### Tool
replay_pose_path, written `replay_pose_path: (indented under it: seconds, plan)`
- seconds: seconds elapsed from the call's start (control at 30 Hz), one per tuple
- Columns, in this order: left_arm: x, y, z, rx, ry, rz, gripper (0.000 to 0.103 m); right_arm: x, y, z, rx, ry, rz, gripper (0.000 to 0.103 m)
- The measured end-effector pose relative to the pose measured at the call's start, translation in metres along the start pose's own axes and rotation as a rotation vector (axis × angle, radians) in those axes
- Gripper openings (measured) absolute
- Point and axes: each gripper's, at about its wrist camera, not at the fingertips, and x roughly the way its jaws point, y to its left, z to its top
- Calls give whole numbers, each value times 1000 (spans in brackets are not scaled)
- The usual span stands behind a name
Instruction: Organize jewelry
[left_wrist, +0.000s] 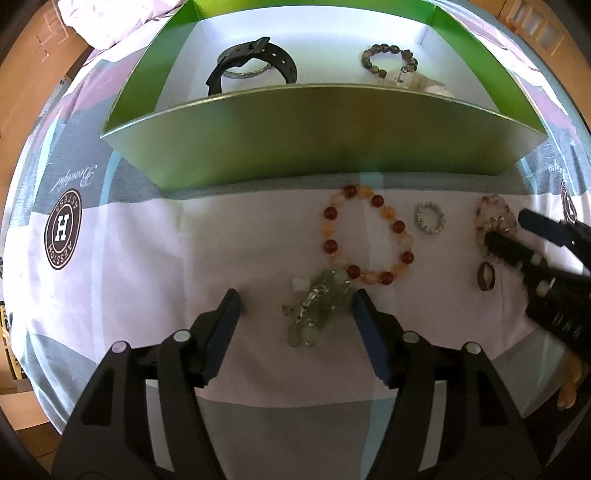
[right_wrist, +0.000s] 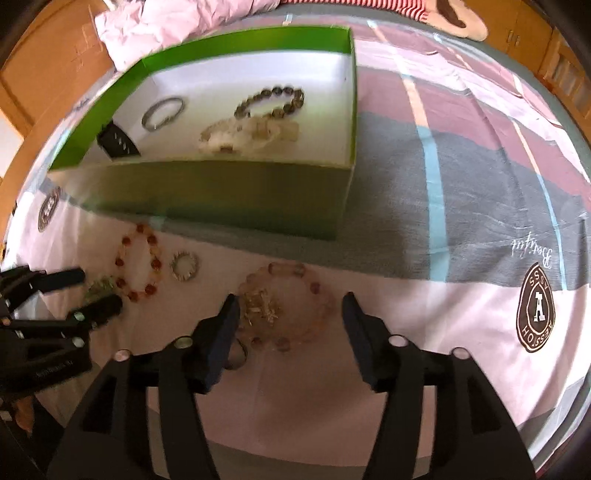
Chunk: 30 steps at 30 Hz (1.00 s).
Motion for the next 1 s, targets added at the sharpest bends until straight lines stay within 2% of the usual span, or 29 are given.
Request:
replay_pose_path:
  seconds: [0.1, 0.17, 0.23, 0.33, 0.37, 0.4, 0.43, 0.53, 0.57, 0.6, 0.63, 0.67, 0.7, 0.73, 0.77, 0.87, 1.0]
  plan:
    - [1, 1, 0, -3, 1, -3, 65, 1, 7, -6, -39, 3, -24, 65]
    - [1, 2, 0, -2, 2, -3, 65, -2, 8, -7, -48, 10, 17, 57]
    - [1, 2, 0, -4, 2, -2, 66, -6, 3, -5, -8, 22, 97, 57]
    - [4, 0, 1, -15, 4, -3, 69, -14, -12, -2, 72, -27, 106, 55]
    - [4, 2, 0, -17, 5, -5, 69, -20, -16, -1, 85, -66, 102, 51]
    - [3, 3, -1, -18, 5, -5, 69, -22, -16, 0, 82, -81, 113, 39]
    - [3, 3, -1, -17, 4, -4, 69, -23, -13, 0, 70, -85, 128, 32]
    - [4, 7, 2, -17, -1, -2, 68, -13, 3, 3, 3, -67, 111, 31]
    - [3, 7, 2, -18, -2, -4, 68, -9, 7, 2, -13, -62, 105, 28]
    - [3, 7, 2, -21, -4, -7, 66, -4, 12, 1, -35, -48, 101, 17]
    - [2, 9, 2, -24, -7, -9, 58, -1, 10, 1, -43, -46, 97, 14]
    - [1, 11, 3, -27, -12, -14, 45, -2, 12, 0, -44, -56, 92, 14]
    - [0, 13, 4, -31, -16, -15, 39, -4, 12, 1, -43, -62, 94, 14]
    - [-2, 16, 5, -42, -23, -15, 24, -7, 10, 2, -34, -70, 104, 14]
    - [-3, 19, 6, -52, -24, -27, 15, -10, 8, 3, -24, -79, 111, 14]
    - [-9, 29, 8, -83, -40, -59, 10, -21, -3, 5, 13, -107, 129, 14]
    - [-27, 38, 10, -100, -79, -82, 8, -27, -27, 10, 96, -110, 70, 14]
